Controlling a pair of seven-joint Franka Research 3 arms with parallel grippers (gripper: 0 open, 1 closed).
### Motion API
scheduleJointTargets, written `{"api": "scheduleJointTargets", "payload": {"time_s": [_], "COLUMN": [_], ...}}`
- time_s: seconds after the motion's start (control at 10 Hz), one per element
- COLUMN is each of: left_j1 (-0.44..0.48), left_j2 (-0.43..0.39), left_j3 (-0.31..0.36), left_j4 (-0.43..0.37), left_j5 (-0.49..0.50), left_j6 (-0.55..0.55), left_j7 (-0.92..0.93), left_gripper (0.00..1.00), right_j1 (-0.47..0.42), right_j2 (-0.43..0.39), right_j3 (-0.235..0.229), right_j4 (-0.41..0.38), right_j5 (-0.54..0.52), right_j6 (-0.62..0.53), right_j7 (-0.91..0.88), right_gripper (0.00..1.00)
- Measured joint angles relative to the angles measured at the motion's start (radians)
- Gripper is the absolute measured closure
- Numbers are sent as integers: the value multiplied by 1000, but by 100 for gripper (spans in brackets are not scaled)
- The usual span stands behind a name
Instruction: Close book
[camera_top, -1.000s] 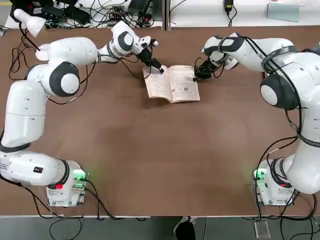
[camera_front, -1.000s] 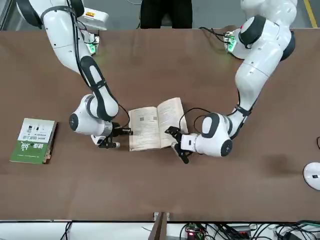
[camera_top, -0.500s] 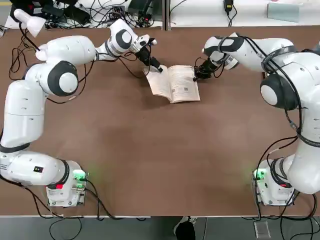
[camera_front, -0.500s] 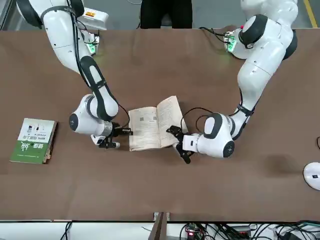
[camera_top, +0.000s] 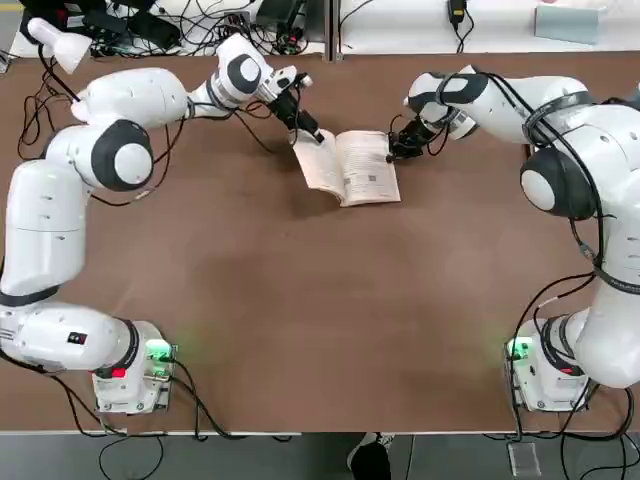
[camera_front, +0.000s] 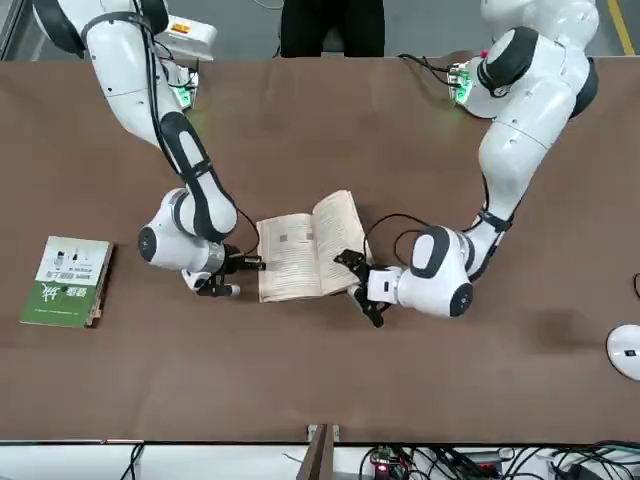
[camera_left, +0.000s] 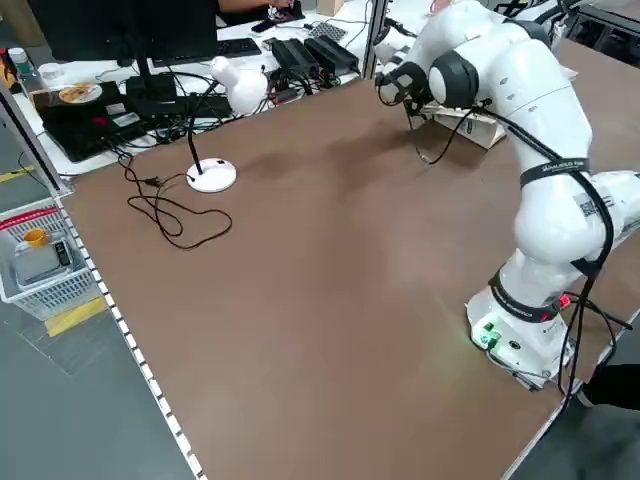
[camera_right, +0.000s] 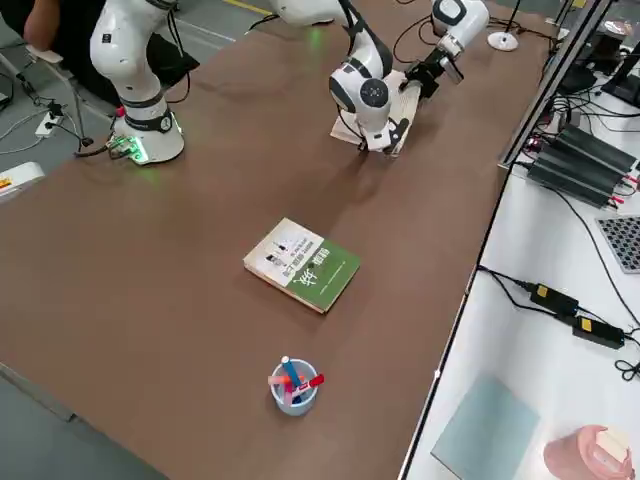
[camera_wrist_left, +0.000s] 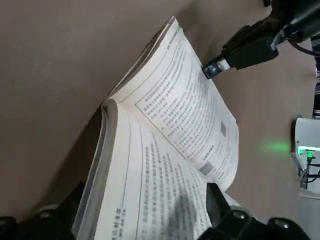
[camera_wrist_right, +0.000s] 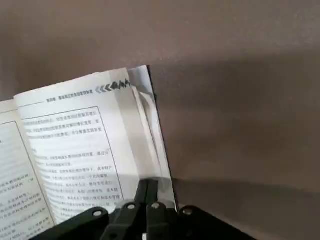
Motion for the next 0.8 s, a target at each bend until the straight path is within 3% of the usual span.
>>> {"api": "scheduleJointTargets", "payload": {"time_s": [0.8], "left_j1": [18], "left_j2": [-8], "left_j3": [-4], "left_j4": [0], "left_j5": [-42], "left_j6": [-38], "left_j7": [-22], "left_gripper": [0], "right_j1": [0], "right_j2": [0], "right_j3": [0], "right_j4": [0], "right_j5": [0], "right_j6": [0], "right_j7": [0], "right_gripper": [99]}}
